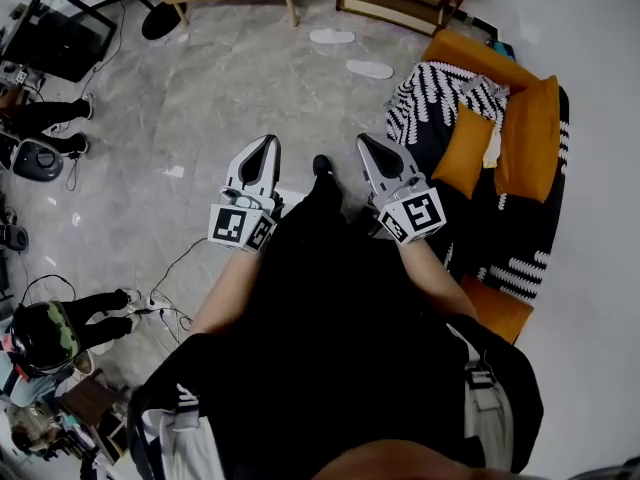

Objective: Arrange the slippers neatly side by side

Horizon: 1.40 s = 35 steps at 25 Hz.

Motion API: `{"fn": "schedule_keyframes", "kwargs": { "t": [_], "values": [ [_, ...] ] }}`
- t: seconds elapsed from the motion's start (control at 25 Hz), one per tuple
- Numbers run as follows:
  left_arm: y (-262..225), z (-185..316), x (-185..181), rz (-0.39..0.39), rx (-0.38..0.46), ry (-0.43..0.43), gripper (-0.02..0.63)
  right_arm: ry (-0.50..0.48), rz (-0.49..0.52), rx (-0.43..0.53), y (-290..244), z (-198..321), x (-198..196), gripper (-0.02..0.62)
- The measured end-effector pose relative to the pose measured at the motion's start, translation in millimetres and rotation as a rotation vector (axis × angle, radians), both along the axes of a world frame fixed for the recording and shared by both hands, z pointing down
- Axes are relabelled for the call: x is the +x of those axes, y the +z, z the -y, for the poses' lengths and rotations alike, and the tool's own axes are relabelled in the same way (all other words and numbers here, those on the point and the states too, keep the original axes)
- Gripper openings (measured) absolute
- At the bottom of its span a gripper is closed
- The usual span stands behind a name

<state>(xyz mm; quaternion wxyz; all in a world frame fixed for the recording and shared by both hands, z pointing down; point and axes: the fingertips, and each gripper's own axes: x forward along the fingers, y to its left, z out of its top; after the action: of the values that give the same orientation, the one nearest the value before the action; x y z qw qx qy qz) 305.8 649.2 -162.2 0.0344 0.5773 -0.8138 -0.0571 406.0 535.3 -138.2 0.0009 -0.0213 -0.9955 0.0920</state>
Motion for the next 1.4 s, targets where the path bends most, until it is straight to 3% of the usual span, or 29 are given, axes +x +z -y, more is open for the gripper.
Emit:
{"fn": "schedule_keyframes", "kwargs": {
  "t": [0.36,0.6,0.92,1.12,1.4],
  "values": [
    [8,48,-52,-0.061,0.015,0.008,0.014,-0.008,-0.032,0.005,5,47,-46,0.032],
    [17,87,-120,-0.106,0.020,-0.013,0.014,-0.002,-0.045,0.017,-1,96,-101,0.032],
    [23,147,-197,-0.145,0.022,0.055,0.014,0.065,-0.064,0.029,-5,161,-166,0.032],
    [45,182,-231,-0.211,0.012,0.133,0.014,0.095,-0.086,0.036,-5,182,-196,0.032],
    [44,212,-262,-0.189,0.043,0.138,0.014,0.140,-0.118,0.019,1,209,-217,0.032]
  ]
}}
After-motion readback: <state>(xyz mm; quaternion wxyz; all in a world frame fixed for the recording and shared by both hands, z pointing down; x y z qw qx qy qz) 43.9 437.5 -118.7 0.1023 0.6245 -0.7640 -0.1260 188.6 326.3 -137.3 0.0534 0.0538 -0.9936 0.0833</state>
